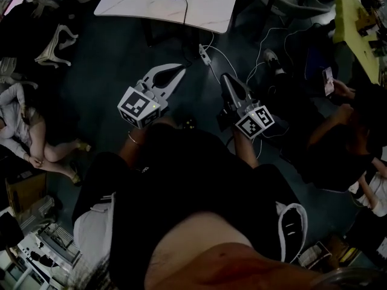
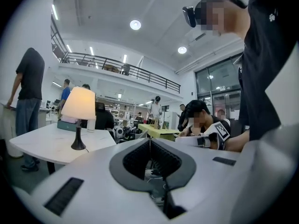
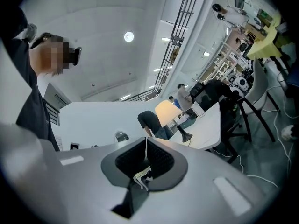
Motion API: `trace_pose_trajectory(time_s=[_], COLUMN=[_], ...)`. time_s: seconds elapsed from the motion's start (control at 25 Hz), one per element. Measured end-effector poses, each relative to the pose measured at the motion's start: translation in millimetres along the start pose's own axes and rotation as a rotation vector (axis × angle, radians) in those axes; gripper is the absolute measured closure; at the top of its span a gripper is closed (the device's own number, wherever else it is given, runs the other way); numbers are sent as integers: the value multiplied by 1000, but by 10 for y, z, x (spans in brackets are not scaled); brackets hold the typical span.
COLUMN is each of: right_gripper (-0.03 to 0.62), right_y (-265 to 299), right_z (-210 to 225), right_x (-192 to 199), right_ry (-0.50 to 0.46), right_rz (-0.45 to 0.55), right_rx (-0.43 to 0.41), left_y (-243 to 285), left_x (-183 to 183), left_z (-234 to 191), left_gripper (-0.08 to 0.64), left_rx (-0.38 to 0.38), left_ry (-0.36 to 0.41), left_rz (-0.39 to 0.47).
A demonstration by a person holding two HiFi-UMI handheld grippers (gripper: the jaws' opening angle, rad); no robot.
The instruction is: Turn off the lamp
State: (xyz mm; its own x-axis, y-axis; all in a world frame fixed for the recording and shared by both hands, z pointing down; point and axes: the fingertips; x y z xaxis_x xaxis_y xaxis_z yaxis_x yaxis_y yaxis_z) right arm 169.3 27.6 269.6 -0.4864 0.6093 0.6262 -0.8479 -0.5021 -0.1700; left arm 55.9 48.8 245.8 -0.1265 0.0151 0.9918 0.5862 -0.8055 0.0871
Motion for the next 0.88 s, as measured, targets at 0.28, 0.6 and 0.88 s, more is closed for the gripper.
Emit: trace_pose_trajectory(time_s=[0.28,0.6,0.88], right_gripper=[592,592,591], right_y=[-3,143,507], right_z=[97,246,359], right_x=[-60,-30,45], right_ry=[3,16,18], right_rz=[27,52,62], right_rx=[22,92,137], left_y=[131,283,309], left_x=[14,90,376], left_z=[-142,-348,-821], left_gripper=[552,552,552], left_rx=[10,80,98], left_ry=[-19,-61,-65], left_rz=[-12,13,-48])
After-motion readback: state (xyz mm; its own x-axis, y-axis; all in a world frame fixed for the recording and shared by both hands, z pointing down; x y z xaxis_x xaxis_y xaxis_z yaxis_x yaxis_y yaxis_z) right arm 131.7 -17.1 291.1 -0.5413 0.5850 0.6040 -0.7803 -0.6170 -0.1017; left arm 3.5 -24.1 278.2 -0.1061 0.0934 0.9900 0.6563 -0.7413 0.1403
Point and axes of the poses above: the fingertips, and each gripper's own axes: y forward along the fingers, z to its right, x out of its underside, and after that the axes turned 14 degrees about y, right-handed
